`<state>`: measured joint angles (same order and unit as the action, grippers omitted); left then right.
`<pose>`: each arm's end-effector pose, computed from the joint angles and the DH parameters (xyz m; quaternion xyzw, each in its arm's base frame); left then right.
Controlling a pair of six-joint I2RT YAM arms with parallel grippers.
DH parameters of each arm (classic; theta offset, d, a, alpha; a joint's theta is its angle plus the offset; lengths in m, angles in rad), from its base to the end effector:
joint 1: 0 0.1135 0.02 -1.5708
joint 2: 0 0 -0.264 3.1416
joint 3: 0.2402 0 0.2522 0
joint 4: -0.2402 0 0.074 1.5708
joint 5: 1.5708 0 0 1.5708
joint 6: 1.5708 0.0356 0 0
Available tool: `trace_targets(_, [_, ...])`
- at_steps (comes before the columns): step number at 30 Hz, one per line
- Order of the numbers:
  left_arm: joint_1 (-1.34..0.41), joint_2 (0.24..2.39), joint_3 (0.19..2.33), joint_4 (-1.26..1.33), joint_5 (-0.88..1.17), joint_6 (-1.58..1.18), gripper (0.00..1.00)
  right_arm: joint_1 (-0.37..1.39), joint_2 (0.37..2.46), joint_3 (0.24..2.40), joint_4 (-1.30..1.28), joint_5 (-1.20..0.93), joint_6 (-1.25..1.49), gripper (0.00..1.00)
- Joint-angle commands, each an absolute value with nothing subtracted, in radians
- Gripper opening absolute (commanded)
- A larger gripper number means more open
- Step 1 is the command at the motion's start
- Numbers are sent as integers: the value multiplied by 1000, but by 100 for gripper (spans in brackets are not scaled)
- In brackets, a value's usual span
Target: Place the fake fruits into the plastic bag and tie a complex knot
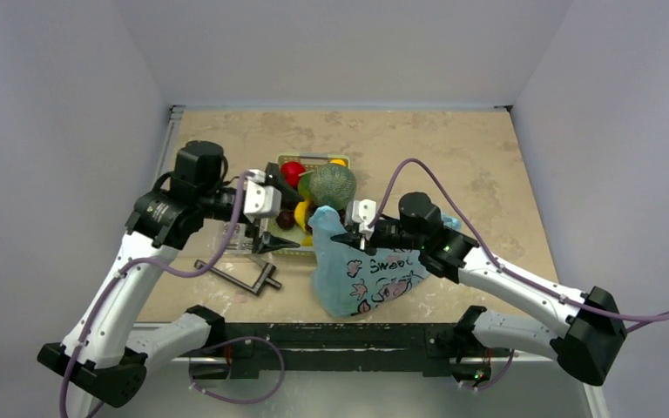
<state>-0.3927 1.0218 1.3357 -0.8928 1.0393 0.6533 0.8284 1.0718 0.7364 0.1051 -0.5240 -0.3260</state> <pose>0.1488 -0.0948 0.4211 0.5860 0.5433 -0.3794 0.4663 0.1537 0.1939 0.2974 -0.5479 0.5465 0.3457 0.5307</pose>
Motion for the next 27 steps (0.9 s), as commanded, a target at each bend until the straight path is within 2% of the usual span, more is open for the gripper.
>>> trace_targets(1, [-478, 1055, 1249, -787, 999, 880, 90, 831, 1061, 738, 167, -596, -378, 0])
trace_targets(4, [-515, 1106, 1233, -680, 1015, 817, 88, 831, 1072, 747, 155, -615, -396, 0])
trace_targets(7, [-544, 1150, 1242, -614, 1058, 690, 74, 830, 1077, 738, 152, -618, -402, 0])
trace_targets(9, [-559, 1166, 1236, -599, 1097, 623, 56, 830, 1077, 724, 148, -607, -408, 0])
trace_targets(12, [-579, 1163, 1190, -579, 1122, 578, 37, 828, 1076, 706, 157, -605, -406, 0])
trace_targets(13, [-581, 1158, 1173, -567, 1124, 569, 26, 827, 1077, 706, 157, -606, -405, 0])
trace_targets(14, [-582, 1154, 1162, -558, 1121, 558, 8, 827, 1078, 711, 148, -599, -404, 4])
trace_targets(15, [-581, 1150, 1156, -548, 1111, 543, 0, 823, 1077, 722, 125, -589, -401, 11])
trace_targets(18, [-577, 1132, 1153, -577, 1094, 545, 0, 772, 1064, 787, -29, -584, -408, 35])
trace_targets(20, [-573, 1112, 1143, -581, 1085, 549, 0, 709, 1049, 836, -155, -610, -435, 43])
trace_targets(24, [-552, 1102, 1145, -554, 1070, 511, 0, 636, 1045, 910, -363, -632, -549, 42])
trace_targets(27, [-547, 1105, 1144, -490, 1061, 453, 0, 636, 1045, 879, -372, -648, -565, 38])
